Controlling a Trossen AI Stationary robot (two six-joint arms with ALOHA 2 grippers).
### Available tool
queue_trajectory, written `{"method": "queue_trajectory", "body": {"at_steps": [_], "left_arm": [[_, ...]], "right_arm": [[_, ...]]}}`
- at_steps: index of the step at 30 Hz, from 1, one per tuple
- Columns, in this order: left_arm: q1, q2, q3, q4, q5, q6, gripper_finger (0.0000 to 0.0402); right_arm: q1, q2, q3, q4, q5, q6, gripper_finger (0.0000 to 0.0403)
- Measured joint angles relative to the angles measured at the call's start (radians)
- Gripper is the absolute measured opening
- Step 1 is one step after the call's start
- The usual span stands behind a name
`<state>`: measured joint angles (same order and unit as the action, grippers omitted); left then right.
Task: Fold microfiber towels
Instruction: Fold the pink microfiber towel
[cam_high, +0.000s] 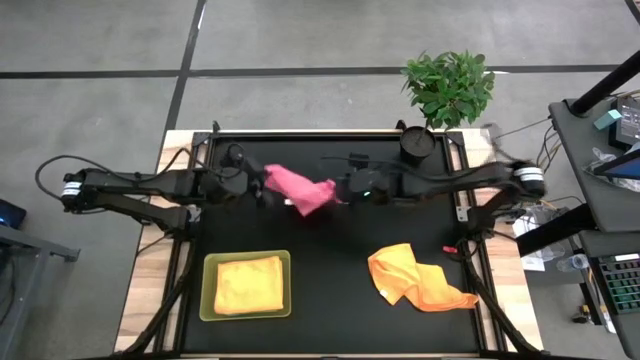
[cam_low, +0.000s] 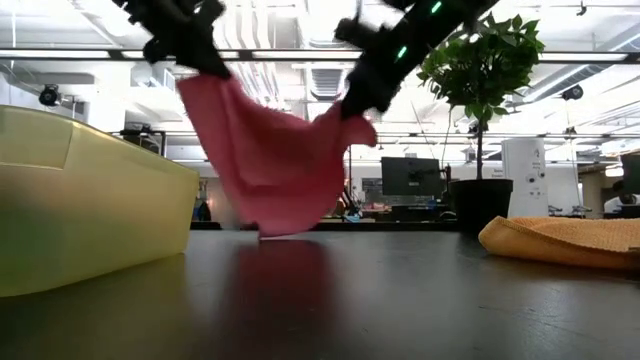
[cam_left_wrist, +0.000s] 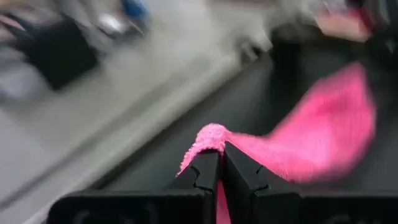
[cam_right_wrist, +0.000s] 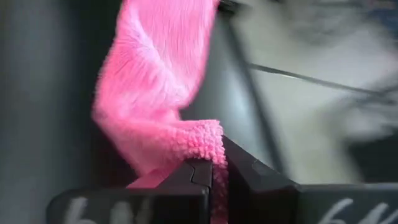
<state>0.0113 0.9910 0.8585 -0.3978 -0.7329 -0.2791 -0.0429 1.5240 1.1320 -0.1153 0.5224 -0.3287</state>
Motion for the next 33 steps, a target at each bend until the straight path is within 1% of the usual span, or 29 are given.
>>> {"method": "queue_trajectory", "body": {"at_steps": [2, 3, 4, 5, 6, 7, 11, 13, 15, 17, 20, 22, 24, 27, 30, 33], "left_arm": [[0.0, -0.014, 0.0, -0.097, 0.149, -0.007, 0.0], [0.0, -0.016, 0.0, -0.124, 0.229, -0.011, 0.0], [0.0, -0.022, 0.0, -0.153, 0.309, -0.017, 0.0], [0.0, -0.025, -0.001, -0.178, 0.37, -0.024, 0.0], [-0.002, -0.025, -0.001, -0.184, 0.408, -0.026, 0.0], [-0.002, -0.022, -0.001, -0.178, 0.421, -0.026, 0.0], [0.006, 0.011, -0.012, -0.179, 0.409, -0.026, 0.0], [0.013, 0.033, -0.022, -0.178, 0.403, -0.03, 0.0002], [0.022, 0.067, -0.04, -0.162, 0.39, -0.047, 0.0013], [0.039, 0.107, -0.063, -0.147, 0.382, -0.059, 0.0032], [0.068, 0.184, -0.082, -0.133, 0.376, -0.063, 0.0072], [0.088, 0.24, -0.084, -0.135, 0.326, -0.052, 0.0103], [0.104, 0.292, -0.078, -0.144, 0.246, -0.002, 0.0133], [0.118, 0.352, -0.055, -0.183, 0.15, 0.108, 0.0168], [0.118, 0.388, -0.025, -0.186, 0.152, 0.227, 0.019], [0.102, 0.411, 0.004, -0.169, 0.223, 0.322, 0.0195]], "right_arm": [[-0.016, -0.078, 0.001, -0.09, -0.193, 0.047, 0.0009], [-0.027, -0.118, 0.004, -0.132, -0.314, 0.073, 0.0009], [-0.041, -0.152, 0.005, -0.153, -0.431, 0.101, 0.0009], [-0.053, -0.184, 0.005, -0.166, -0.519, 0.132, 0.0009], [-0.064, -0.211, 0.004, -0.176, -0.571, 0.159, 0.0009], [-0.072, -0.235, 0.0, -0.179, -0.586, 0.184, 0.0009], [-0.1, -0.268, -0.028, -0.201, -0.549, 0.225, 0.0009], [-0.109, -0.254, -0.053, -0.2, -0.546, 0.233, 0.0009], [-0.117, -0.221, -0.072, -0.194, -0.546, 0.253, 0.0009], [-0.127, -0.174, -0.087, -0.188, -0.549, 0.268, 0.0009], [-0.147, -0.085, -0.101, -0.153, -0.547, 0.292, 0.0009], [-0.163, -0.025, -0.099, -0.135, -0.546, 0.309, 0.0009], [-0.181, 0.031, -0.082, -0.135, -0.534, 0.322, 0.0009], [-0.207, 0.099, -0.055, -0.135, -0.456, 0.337, 0.0009], [-0.23, 0.146, -0.033, -0.136, -0.411, 0.337, 0.0009], [-0.246, 0.171, -0.02, -0.135, -0.414, 0.337, 0.0009]]}}
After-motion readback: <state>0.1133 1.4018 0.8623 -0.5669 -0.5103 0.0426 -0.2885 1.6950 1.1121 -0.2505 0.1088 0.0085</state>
